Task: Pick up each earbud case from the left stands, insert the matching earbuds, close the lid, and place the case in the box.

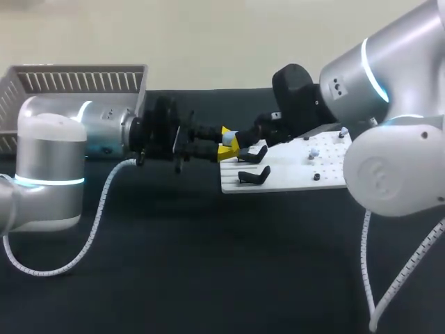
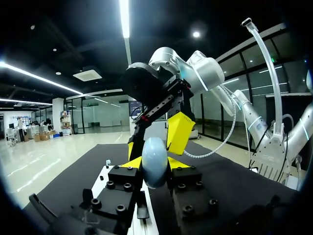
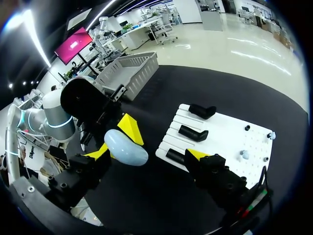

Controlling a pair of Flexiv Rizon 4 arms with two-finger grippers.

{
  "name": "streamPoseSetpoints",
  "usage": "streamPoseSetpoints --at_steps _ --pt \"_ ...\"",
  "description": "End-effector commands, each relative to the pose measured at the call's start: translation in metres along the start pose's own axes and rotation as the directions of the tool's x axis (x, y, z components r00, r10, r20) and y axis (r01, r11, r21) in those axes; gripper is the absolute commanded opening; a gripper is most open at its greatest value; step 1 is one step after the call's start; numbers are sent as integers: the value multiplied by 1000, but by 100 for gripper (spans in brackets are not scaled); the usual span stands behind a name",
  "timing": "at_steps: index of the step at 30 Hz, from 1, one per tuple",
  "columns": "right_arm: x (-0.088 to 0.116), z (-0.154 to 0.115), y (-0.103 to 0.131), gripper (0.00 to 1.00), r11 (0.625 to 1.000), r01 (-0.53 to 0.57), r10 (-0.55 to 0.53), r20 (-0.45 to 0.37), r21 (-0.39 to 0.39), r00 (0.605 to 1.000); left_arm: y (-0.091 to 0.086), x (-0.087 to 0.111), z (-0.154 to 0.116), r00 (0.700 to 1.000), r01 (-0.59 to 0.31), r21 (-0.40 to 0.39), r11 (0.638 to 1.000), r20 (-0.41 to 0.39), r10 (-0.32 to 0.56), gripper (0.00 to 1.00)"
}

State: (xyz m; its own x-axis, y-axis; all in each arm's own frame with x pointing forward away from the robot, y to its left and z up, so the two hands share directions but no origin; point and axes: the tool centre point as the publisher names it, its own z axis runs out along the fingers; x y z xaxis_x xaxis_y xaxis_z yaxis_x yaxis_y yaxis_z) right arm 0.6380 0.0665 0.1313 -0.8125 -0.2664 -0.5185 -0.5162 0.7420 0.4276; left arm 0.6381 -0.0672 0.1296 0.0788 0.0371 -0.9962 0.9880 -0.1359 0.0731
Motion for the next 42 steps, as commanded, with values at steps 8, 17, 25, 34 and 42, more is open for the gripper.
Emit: streamPoseSetpoints --at_steps 8,17,25,34,42 --pt "-6 -6 -1 100 1000 -10 10 24 16 1000 -2 1 0 1000 -3 -6 1000 2 3 0" --pt "-19 -45 -1 100 975 105 -132 131 197 983 -2 1 0 1000 -3 -6 1000 2 3 0" --pt "-28 -82 -32 100 886 141 -200 89 441 976 -2 1 0 1000 -3 -6 1000 2 3 0" --pt "-32 -97 -76 100 795 198 -184 -83 573 979 -2 1 0 1000 -3 -6 1000 2 3 0" --pt "-33 -95 -127 100 770 218 -95 -231 599 968 -2 1 0 1000 -3 -6 1000 2 3 0"
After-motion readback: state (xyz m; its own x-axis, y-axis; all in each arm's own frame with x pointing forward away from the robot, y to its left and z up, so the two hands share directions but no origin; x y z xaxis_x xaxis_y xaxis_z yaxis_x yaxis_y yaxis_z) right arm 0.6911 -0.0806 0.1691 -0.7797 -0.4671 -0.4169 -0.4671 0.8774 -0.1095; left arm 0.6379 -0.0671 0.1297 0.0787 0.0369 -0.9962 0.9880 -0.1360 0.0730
